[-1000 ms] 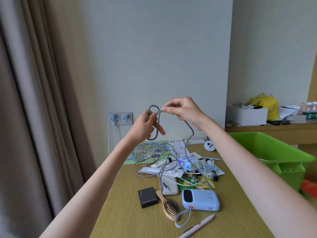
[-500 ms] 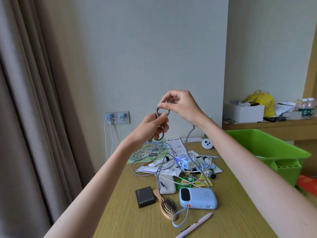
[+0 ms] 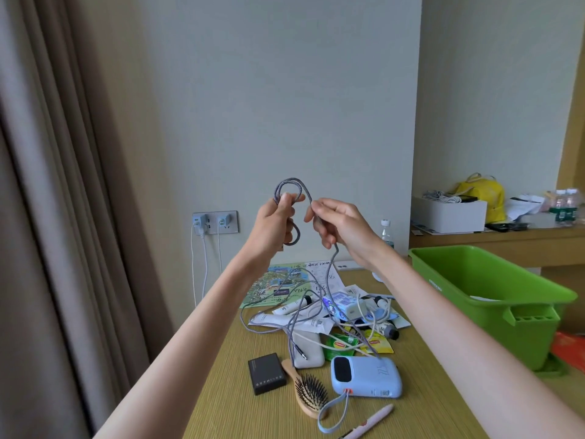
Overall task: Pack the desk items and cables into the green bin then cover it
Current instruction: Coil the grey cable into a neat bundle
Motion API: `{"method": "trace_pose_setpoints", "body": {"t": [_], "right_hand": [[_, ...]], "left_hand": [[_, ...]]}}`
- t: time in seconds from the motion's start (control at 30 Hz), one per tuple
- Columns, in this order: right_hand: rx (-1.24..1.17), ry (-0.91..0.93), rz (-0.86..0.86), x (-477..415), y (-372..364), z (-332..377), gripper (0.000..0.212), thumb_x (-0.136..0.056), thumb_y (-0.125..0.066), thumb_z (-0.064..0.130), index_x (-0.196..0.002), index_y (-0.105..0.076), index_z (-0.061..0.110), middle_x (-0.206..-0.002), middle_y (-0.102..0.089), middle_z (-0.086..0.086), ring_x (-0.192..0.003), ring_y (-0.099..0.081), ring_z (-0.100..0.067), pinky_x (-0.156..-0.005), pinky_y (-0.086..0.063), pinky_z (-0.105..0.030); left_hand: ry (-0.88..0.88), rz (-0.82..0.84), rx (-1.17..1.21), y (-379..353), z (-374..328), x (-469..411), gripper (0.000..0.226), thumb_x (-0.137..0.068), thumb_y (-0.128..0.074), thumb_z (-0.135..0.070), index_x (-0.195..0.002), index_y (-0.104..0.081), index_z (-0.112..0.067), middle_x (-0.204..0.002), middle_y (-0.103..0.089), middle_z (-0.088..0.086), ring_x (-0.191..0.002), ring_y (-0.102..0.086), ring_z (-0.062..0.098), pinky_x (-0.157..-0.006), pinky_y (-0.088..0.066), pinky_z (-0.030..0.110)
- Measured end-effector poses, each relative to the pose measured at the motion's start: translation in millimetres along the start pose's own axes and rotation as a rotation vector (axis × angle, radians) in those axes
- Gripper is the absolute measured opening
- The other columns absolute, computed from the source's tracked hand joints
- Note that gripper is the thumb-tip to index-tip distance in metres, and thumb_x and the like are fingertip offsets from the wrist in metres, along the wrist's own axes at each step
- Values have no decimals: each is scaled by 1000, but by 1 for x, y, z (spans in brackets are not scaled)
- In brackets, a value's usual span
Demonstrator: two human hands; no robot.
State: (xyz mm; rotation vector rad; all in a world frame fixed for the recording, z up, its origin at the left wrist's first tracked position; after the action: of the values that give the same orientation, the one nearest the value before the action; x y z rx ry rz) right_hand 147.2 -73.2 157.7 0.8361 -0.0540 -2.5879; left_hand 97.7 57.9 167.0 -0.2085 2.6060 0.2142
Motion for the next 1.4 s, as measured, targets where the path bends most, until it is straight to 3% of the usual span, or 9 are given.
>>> {"method": "trace_pose_setpoints", "body": {"t": [0.17,0.33,0.5,0.67,0.8,0.97,1.17,1.23,1.4], "right_hand": [[-112,-15,-6,4,-11,4,29,-99,-52,29,-75,-64,17,-55,-49,-6,-41,-41,-14,-44,-40,-24],[-21,-99,19,6,-12,2,49,-94,-53,50,-61,-60,14,-51,-50,-6,-41,-42,-17,-43,-39,-21],[24,-122,33,7,-6,-3,46,-93,-54,48,-66,-63,12,-52,-49,-3,-46,-43,-15,-53,-45,-23],[85,-167,144,9,2,-12,42,-91,-58,40,-62,-63,10,-61,-50,-12,-49,-46,-12,-71,-44,-32],[179,-233,264,11,4,-24,32,-88,-65,29,-65,-62,9,-68,-57,-11,-61,-53,-18,-69,-46,-26],[293,-335,345,17,5,-43,34,-92,-61,24,-61,-62,11,-83,-68,-16,-75,-66,-25,-91,-51,-34],[25,-325,236,11,16,-36,21,-93,-53,14,-73,-58,7,-61,-52,-1,-52,-48,-13,-83,-53,-39],[16,-290,209,7,15,-29,19,-93,-53,14,-77,-61,8,-58,-47,2,-47,-40,-10,-71,-54,-33],[119,-147,144,-4,3,-4,19,-95,-58,19,-85,-69,7,-59,-46,1,-44,-33,-7,-46,-34,-21]], "left_hand": [[-33,92,6,-10,-7,1,32,-104,-36,-33,-105,-61,-12,-71,-34,2,-49,-24,9,-48,-17,27],[-90,53,14,-14,-13,3,23,-104,-39,-27,-98,-57,-15,-44,-37,-15,-38,-32,1,-40,-24,15],[-85,-38,46,0,-12,-5,27,-104,-38,-31,-84,-51,-20,-67,-38,-4,-48,-36,4,-41,-29,13],[35,-35,458,18,1,-15,31,-105,-36,-28,-78,-46,-19,-76,-51,-4,-68,-51,9,-61,-40,22],[92,-14,667,27,15,-18,31,-105,-34,-26,-77,-43,-17,-67,-38,-4,-55,-40,10,-57,-39,20],[135,-67,576,40,25,-21,33,-106,-32,-26,-75,-43,-19,-65,-34,-5,-50,-30,9,-47,-28,19],[158,-73,273,48,37,-16,37,-104,-35,-34,-69,-37,-21,-54,-34,-7,-39,-28,7,-43,-23,21],[135,-53,98,47,37,-12,35,-103,-34,-37,-71,-35,-22,-58,-33,-3,-42,-26,10,-42,-22,21],[71,31,-95,33,33,-4,30,-105,-35,-28,-77,-38,-18,-69,-33,-4,-38,-30,0,-38,-24,13]]}}
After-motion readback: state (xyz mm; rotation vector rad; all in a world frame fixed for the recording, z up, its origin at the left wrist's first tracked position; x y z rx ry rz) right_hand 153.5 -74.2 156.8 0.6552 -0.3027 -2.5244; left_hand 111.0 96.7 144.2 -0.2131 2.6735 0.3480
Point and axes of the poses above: each hand's wrist, its own x-axis away from the middle knuckle, its own y-axis out of the back of the hand, z = x × y, the point moved 5 cm from there along -x, towards the middle knuckle
